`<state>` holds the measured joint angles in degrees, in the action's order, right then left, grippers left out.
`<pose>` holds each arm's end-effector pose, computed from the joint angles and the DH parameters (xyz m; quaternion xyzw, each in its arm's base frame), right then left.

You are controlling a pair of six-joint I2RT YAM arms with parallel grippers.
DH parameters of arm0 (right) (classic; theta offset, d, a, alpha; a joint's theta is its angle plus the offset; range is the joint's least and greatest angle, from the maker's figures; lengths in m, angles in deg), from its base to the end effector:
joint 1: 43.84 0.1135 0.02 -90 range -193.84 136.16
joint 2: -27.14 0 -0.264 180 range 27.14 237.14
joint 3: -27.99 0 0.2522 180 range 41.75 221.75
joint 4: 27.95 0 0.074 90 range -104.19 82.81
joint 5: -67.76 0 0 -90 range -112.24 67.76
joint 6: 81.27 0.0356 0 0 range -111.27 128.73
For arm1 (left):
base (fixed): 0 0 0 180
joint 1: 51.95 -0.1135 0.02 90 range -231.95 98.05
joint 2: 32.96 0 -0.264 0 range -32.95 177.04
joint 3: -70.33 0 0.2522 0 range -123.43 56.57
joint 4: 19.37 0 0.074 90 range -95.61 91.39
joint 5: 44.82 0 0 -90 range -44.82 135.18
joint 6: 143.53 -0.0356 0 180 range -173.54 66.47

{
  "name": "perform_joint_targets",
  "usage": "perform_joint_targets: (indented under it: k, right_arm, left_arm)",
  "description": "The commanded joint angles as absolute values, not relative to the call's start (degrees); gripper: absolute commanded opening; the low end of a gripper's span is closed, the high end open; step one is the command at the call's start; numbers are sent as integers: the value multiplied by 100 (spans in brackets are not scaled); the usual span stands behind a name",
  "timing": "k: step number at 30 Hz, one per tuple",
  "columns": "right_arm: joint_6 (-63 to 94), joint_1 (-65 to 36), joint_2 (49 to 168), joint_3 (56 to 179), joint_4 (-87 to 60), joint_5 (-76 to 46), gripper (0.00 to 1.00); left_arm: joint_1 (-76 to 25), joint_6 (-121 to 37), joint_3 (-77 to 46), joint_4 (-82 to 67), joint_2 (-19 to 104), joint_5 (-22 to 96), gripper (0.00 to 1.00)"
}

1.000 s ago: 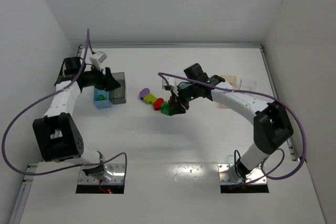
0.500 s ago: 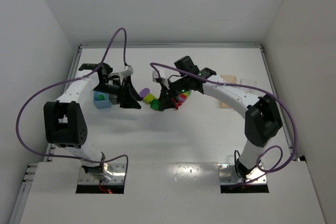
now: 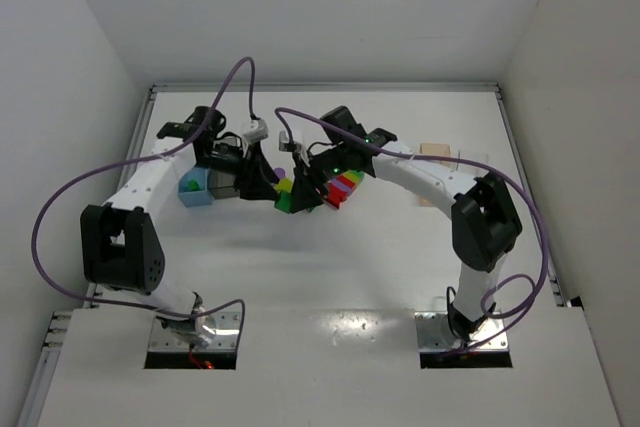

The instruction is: Sort the legos into containers by color

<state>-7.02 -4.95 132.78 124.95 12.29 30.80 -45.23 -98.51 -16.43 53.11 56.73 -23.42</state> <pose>0.2960 0.2753 0.2577 -0.5237 0.6725 0.4726 0.2237 0.2865 -0.0671 0.2804 0.4217 0.7062 -0.4937 0.2823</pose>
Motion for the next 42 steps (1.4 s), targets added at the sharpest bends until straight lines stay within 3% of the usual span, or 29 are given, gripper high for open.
perform_joint_targets:
  k: [1,16,31,42]
  right_arm:
    - [-375,-464,13252,12797,875,3401,0]
    - [-489,-534,13252,12797,989,3454,0]
    - [-727,-534,13252,12744,1174,3454,0]
    - [-1016,-534,13252,12692,1393,3348,0]
  left_arm:
    - [-4281,-9054,-1507,4248,5212,-2127,67]
    - [-4123,-9133,-1348,4256,5107,-2118,70]
    - [-3956,-11259,-1673,6372,5572,-2399,73]
    - [-3956,-11673,-1673,6664,5573,-2452,73]
